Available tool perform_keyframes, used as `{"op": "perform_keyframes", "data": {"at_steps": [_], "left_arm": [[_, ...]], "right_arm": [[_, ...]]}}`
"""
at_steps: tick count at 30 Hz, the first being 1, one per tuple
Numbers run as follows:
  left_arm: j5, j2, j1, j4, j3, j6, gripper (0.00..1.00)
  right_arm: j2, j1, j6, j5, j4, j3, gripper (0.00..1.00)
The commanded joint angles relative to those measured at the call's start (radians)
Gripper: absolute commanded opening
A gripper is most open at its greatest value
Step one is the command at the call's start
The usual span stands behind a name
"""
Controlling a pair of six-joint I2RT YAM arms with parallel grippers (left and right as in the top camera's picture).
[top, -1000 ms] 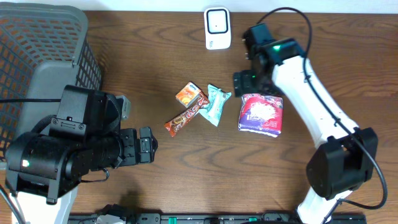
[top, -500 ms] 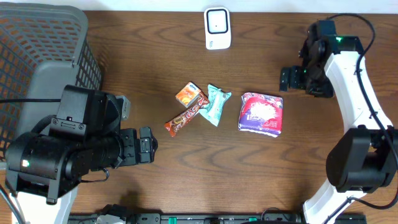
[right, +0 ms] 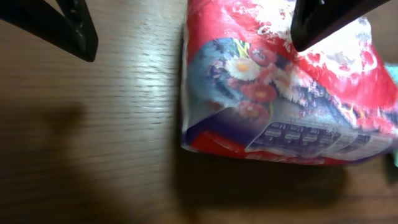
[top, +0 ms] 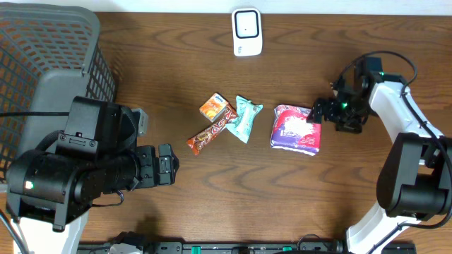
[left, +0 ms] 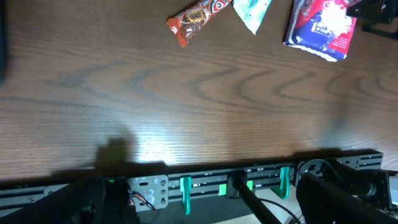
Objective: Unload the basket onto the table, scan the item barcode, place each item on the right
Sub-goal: 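Regrasp the purple package with the right gripper and lift it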
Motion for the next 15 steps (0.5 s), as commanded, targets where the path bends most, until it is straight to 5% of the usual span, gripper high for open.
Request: {"op": "perform_keyframes", "data": {"at_steps": [1, 6, 11, 15], "left_arm": [[-0.007, 0.0, 0.004, -0.019, 0.007, 0.002, 0.98], [-0.006, 0.0, 0.004, -0.019, 0.007, 0.002, 0.98], [-0.007, 0.0, 0.004, -0.019, 0.007, 0.002, 0.98], [-0.006, 0.0, 0.004, -0.019, 0.007, 0.002, 0.98]], "right_arm": [[0.001, -0.006, -0.056, -0.161, 0.029, -0.047, 0.92], [0.001, 0.001, -0.054, -0.18, 0.098, -0.127, 0.88], [0.001, 0.0, -0.042, -0.181, 0.15, -0.188, 0.51], [0.0, 0.001, -0.041, -0.234, 0.152, -0.19, 0.51]]}}
